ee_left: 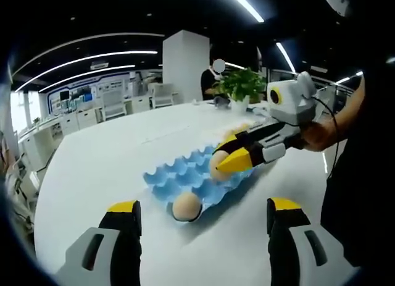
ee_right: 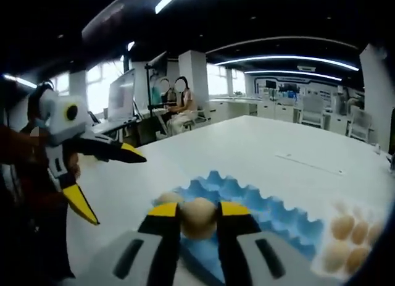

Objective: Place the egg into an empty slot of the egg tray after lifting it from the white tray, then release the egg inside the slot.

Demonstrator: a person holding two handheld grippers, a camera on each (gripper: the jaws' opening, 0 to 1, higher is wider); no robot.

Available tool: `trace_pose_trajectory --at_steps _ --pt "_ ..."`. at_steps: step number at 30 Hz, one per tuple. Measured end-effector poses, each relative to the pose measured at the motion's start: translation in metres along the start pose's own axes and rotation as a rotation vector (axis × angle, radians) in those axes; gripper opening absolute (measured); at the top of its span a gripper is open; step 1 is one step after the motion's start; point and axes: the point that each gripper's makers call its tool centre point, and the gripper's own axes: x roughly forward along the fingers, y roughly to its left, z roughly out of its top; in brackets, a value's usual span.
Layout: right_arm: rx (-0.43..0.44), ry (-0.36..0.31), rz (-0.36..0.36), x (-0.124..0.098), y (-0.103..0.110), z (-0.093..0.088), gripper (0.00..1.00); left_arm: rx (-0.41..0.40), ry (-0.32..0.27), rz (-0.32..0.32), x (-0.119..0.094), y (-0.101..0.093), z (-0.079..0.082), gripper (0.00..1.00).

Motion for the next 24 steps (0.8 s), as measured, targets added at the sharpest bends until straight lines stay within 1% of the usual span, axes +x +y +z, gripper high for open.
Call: trace_pose_trajectory --at_steps 5,8,19,24 --pt "-0.015 0.016 0.03 0.01 0.007 -0.005 0.22 0.003 -0.002 -0.004 0.0 -0.001 0.001 0.83" --pt "-0.038 0.028 0.043 0.014 0.009 -0.008 0.22 0.001 -0.003 -0.004 0.0 0.0 0.001 0.83" --pt "-0.07 0.062 0.068 0.024 0.013 -0.02 0.22 0.001 -0.002 0.0 0.0 0.002 0.0 0.82" --pt "-0.086 0.065 0.07 0.026 0.014 -0.025 0.23 -0.001 -0.003 0.003 -0.001 0.004 0.0 0.81"
